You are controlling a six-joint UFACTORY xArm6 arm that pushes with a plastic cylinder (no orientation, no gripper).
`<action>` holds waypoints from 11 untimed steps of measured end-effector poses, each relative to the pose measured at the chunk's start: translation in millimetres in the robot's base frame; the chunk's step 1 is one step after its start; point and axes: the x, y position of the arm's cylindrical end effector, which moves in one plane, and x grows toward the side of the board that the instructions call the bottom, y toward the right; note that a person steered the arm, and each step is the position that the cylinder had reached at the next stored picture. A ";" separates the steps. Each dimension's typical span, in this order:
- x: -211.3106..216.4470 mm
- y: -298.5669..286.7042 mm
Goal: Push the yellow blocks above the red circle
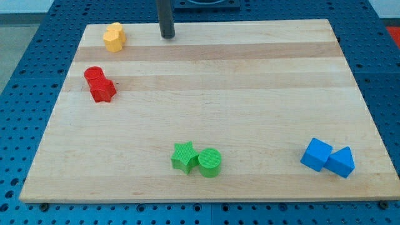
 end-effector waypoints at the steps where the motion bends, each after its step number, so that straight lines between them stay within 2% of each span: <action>1: -12.8 -0.6; 2: -12.6 -30.8; 3: -14.2 -111.0; 5: -13.0 -115.3; 6: 19.2 -115.3; 9: 66.1 -115.3; 11: 67.1 -115.3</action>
